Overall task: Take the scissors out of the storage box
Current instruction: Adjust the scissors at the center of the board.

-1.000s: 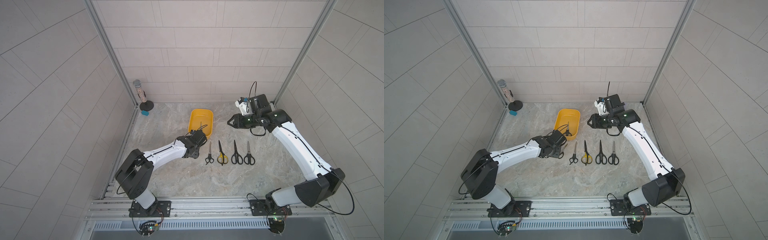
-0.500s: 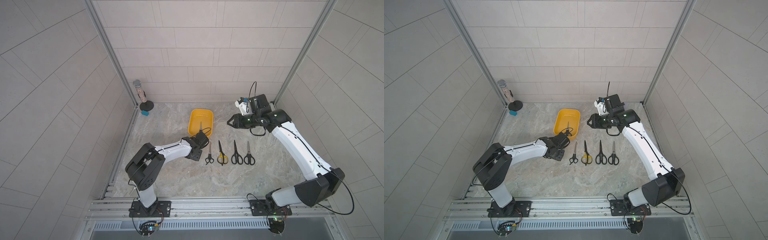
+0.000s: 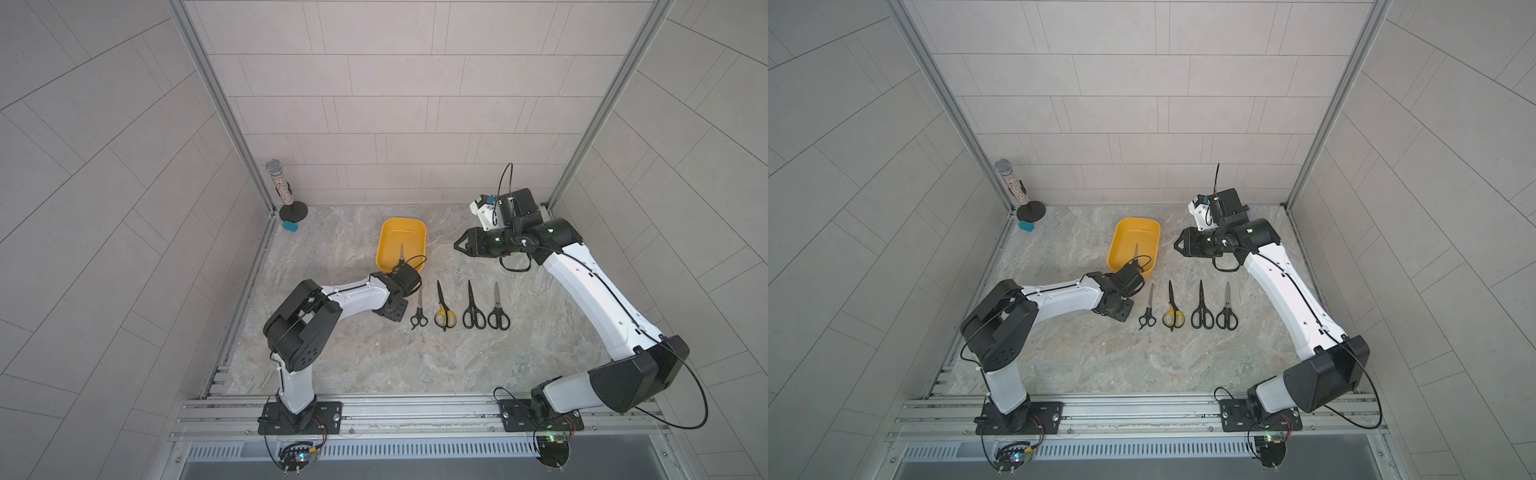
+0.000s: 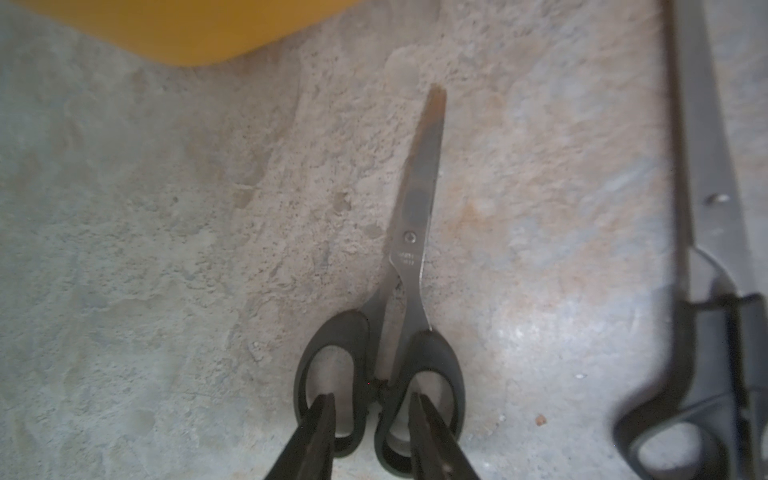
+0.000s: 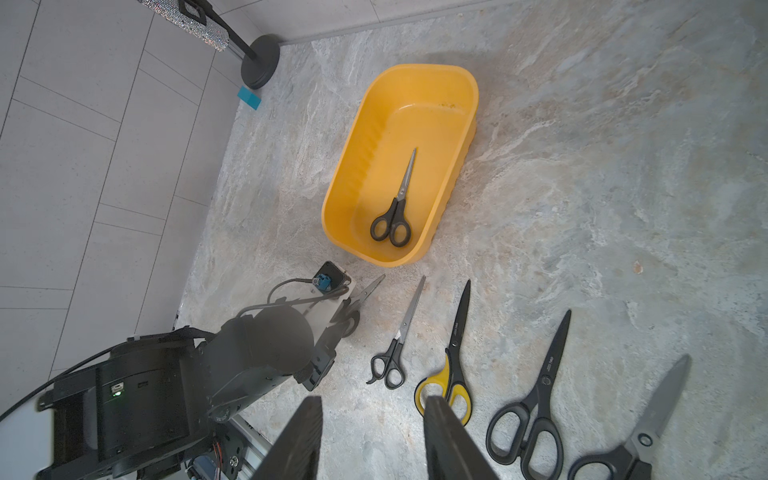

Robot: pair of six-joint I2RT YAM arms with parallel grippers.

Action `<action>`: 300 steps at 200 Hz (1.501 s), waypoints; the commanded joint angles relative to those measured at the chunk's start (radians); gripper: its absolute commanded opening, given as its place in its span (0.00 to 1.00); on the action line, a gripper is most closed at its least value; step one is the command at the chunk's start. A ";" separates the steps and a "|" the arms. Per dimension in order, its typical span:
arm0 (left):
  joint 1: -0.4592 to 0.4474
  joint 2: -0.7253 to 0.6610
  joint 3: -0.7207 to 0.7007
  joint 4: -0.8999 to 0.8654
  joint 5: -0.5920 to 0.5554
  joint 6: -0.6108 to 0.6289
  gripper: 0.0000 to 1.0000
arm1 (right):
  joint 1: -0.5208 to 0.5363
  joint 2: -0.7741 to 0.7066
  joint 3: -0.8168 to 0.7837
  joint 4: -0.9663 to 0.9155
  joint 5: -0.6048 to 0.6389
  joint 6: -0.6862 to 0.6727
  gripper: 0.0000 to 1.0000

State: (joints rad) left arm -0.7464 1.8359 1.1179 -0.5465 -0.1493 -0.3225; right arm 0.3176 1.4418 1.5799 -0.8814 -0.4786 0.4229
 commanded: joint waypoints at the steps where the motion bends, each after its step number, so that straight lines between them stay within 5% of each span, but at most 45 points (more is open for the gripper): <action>1: 0.007 0.033 0.003 -0.014 0.021 0.008 0.35 | -0.002 -0.003 0.022 -0.002 0.008 0.001 0.45; 52: 0.032 0.043 0.017 -0.054 0.054 -0.033 0.22 | -0.001 -0.005 0.023 -0.007 0.009 -0.001 0.45; 121: 0.031 0.041 0.021 -0.054 0.114 -0.293 0.19 | -0.002 -0.010 0.011 0.008 0.002 0.008 0.45; 300: -0.049 -0.004 0.060 -0.178 0.142 -0.256 0.19 | 0.006 0.020 0.049 0.007 -0.010 0.002 0.46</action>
State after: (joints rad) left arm -0.7734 1.8343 1.1587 -0.6598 -0.0227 -0.5838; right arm 0.3199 1.4605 1.6047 -0.8787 -0.4870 0.4236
